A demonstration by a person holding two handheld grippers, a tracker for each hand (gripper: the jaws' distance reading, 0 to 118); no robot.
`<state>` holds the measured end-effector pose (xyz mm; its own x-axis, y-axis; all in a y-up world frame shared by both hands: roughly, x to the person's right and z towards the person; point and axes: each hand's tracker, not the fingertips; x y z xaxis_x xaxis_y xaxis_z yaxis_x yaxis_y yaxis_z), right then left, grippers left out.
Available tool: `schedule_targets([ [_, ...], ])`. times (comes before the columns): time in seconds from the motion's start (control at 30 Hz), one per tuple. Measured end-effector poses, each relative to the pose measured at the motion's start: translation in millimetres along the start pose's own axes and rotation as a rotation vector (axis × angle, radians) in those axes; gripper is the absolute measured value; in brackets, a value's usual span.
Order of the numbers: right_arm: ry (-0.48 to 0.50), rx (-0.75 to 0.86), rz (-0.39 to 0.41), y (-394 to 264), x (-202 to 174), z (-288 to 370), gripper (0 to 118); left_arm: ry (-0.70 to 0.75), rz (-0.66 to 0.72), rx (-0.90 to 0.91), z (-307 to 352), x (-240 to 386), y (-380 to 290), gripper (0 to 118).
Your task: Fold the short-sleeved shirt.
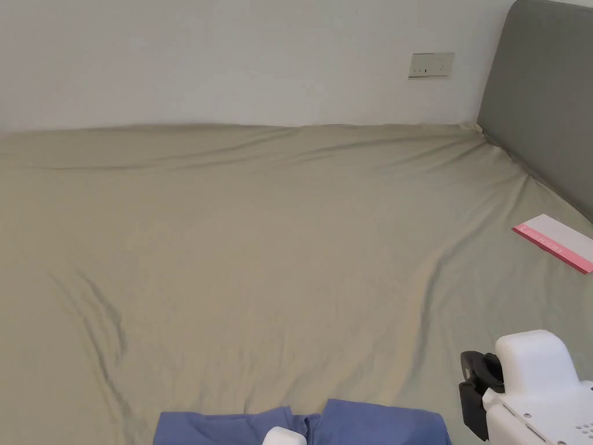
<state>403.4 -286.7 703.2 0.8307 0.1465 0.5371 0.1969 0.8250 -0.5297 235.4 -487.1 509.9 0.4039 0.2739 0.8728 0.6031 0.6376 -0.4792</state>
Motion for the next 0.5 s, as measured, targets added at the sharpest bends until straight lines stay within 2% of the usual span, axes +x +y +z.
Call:
schedule_targets([
  [0.17, 0.0, -0.001, -0.002, 2, 1, -2, 2, -0.316, 0.284, 0.139, 38, -33, 14, 0],
  [0.27, -0.001, 0.021, -0.008, 4, 1, 1, 2, -0.353, 0.388, 0.16, 58, -72, 14, 2],
  [0.3, 0.0, 0.027, -0.009, 5, 1, 2, 2, -0.318, 0.393, 0.165, 64, -90, 13, 17],
  [0.33, 0.001, 0.027, -0.009, 6, 0, 2, 2, -0.275, 0.396, 0.17, 70, -105, 11, 25],
  [0.4, 0.0, 0.03, -0.007, 7, 0, 2, 2, -0.19, 0.435, 0.166, 81, -138, 3, 33],
  [0.43, 0.0, 0.03, -0.006, 7, -1, 2, 2, -0.178, 0.472, 0.154, 85, -152, -1, 43],
  [0.47, 0.001, 0.029, -0.004, 7, -2, 1, 2, -0.184, 0.522, 0.13, 89, -170, -7, 60],
  [0.5, 0.002, 0.029, -0.003, 7, -2, 1, 2, -0.193, 0.557, 0.114, 92, -185, -13, 88],
])
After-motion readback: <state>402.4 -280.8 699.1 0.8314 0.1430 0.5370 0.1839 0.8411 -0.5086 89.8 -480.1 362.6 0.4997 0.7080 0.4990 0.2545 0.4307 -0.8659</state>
